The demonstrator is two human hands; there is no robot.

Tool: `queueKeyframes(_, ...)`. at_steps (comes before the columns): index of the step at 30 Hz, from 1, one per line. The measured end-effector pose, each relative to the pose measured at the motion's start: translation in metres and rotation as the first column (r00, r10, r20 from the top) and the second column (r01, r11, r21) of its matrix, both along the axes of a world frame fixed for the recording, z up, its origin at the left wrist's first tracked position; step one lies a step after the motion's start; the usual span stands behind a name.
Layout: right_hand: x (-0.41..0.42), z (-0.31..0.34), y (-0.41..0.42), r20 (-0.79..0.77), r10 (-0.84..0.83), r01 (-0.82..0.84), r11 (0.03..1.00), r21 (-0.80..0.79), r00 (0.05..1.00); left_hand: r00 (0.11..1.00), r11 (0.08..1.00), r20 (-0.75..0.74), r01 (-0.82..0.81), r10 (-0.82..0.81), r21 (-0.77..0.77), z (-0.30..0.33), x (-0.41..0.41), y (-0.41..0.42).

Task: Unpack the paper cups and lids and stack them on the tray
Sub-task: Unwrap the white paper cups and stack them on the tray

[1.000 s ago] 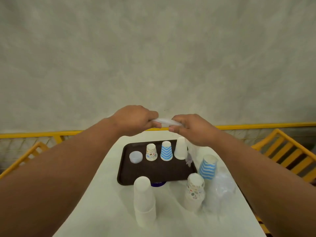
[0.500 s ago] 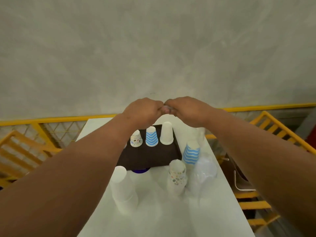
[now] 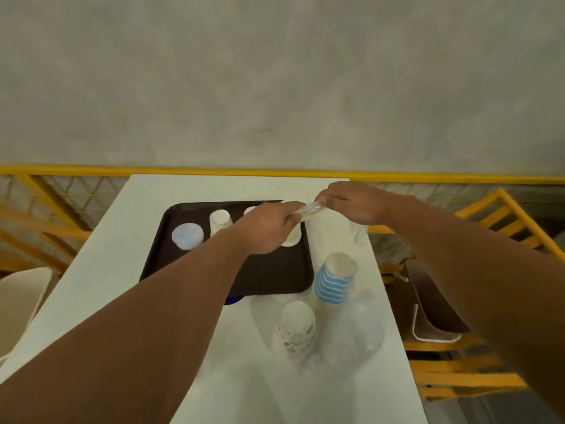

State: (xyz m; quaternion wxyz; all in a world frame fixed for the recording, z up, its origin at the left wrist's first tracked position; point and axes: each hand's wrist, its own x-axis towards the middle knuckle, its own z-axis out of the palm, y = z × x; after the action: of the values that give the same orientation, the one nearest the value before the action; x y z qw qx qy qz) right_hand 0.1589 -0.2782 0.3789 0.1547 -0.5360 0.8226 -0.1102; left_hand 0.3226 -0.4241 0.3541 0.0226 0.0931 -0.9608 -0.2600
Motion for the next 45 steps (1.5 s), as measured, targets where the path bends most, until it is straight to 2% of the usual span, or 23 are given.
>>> queueKeyframes(3,-0.029,-0.037,-0.006,0.056,0.065,-0.07,0.995,0.078,0.996,0.993,0.999,0.114,-0.032,0.028,0.03,-0.027,-0.015,-0.003)
queueKeyframes(7,-0.045,-0.1,-0.005,0.262,0.058,-0.077,0.995,0.065,0.963,0.978,0.99,0.202,-0.084,0.059,0.115,-0.076,-0.014,-0.01)
queueKeyframes(12,-0.049,-0.151,0.002,0.358,0.099,-0.164,0.974,0.157,0.929,0.941,0.986,0.337,-0.021,-0.037,0.168,-0.121,-0.003,0.005)
queueKeyframes(22,-0.052,-0.205,0.011,0.237,0.259,-0.323,0.9,0.293,0.936,0.867,0.979,0.457,0.144,-0.196,0.146,-0.153,-0.001,0.016)
queueKeyframes(29,-0.051,-0.226,0.009,0.108,0.343,-0.359,0.895,0.263,0.933,0.847,0.974,0.496,0.104,-0.193,0.2,-0.16,0.005,0.021)
queueKeyframes(35,-0.045,-0.227,0.009,-0.045,0.195,-0.188,0.974,0.125,0.98,0.839,0.979,0.518,0.204,-0.163,-0.022,-0.172,0.011,0.018)
queueKeyframes(38,-0.044,-0.227,0.011,-0.087,0.152,-0.14,0.981,0.132,0.985,0.838,0.96,0.523,0.252,-0.154,-0.12,-0.166,0.016,0.018)
queueKeyframes(45,-0.041,-0.203,0.009,-0.065,0.07,-0.069,0.997,0.016,0.995,0.835,0.947,0.532,0.268,-0.138,-0.176,-0.144,0.02,0.017)
